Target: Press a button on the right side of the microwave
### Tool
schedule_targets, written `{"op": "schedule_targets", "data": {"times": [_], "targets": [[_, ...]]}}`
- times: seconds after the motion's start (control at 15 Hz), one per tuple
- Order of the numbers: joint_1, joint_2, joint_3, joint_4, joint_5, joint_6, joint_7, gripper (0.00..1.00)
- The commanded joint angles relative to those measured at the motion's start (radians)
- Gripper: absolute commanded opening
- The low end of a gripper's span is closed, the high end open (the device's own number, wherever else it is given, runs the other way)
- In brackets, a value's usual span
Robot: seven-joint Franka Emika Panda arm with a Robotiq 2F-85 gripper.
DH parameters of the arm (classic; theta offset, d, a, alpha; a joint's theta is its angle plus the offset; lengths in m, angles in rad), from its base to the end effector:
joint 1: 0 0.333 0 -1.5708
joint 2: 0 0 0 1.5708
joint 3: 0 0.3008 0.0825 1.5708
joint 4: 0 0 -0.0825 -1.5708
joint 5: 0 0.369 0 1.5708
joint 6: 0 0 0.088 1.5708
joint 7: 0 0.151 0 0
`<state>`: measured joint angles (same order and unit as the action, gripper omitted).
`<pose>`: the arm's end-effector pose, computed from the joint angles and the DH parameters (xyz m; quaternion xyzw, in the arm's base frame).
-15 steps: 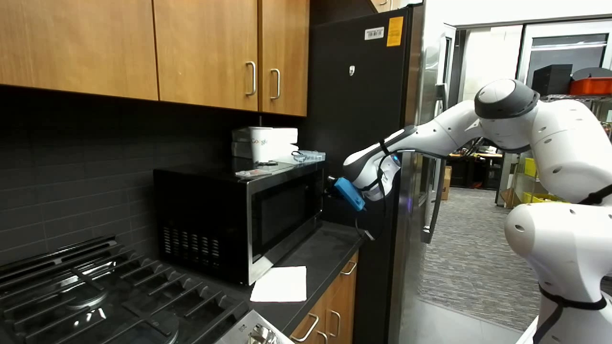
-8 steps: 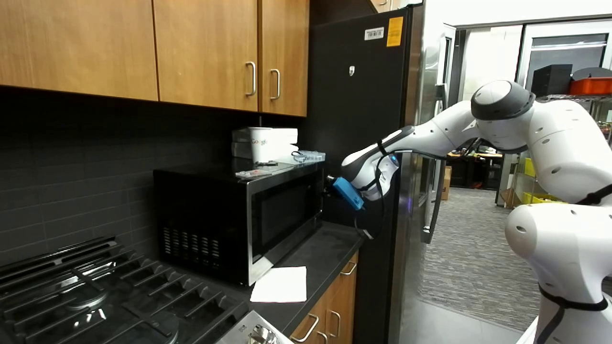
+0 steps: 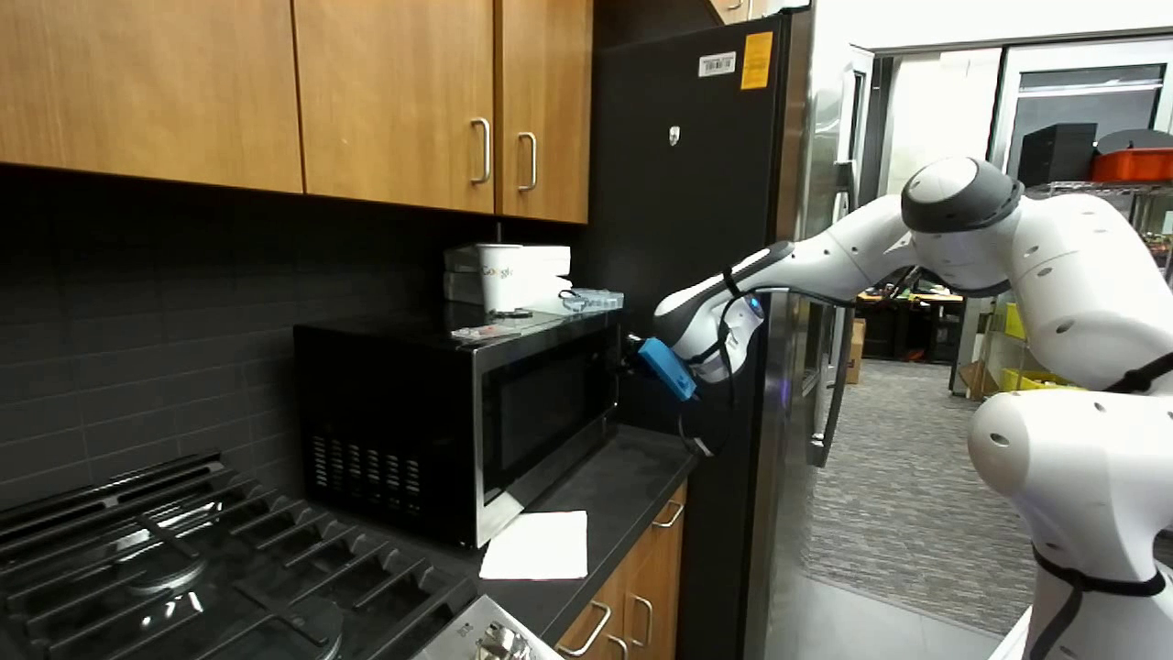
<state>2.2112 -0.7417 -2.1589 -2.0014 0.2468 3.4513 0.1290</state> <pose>0.6706 -0.0784 0.2980 -0.7971 0.3442 -0.4058 0.2855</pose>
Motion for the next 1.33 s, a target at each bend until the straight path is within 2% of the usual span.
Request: {"op": "schedule_targets", "data": {"times": [0.0, 0.4, 0.8, 1.2, 1.27], "targets": [[0.015, -0.027, 0.007, 0.039, 0.022, -0.005, -0.009, 0.00], [0.041, -0.060, 0.010, 0.092, 0.020, -0.020, -0.009, 0.00], [0.031, -0.086, 0.017, 0.064, 0.007, 0.016, -0.017, 0.00], [0.035, -0.083, 0.007, 0.070, 0.028, -0.023, -0.006, 0.00], [0.034, -0.087, 0.010, 0.079, 0.035, -0.037, 0.003, 0.19]]}}
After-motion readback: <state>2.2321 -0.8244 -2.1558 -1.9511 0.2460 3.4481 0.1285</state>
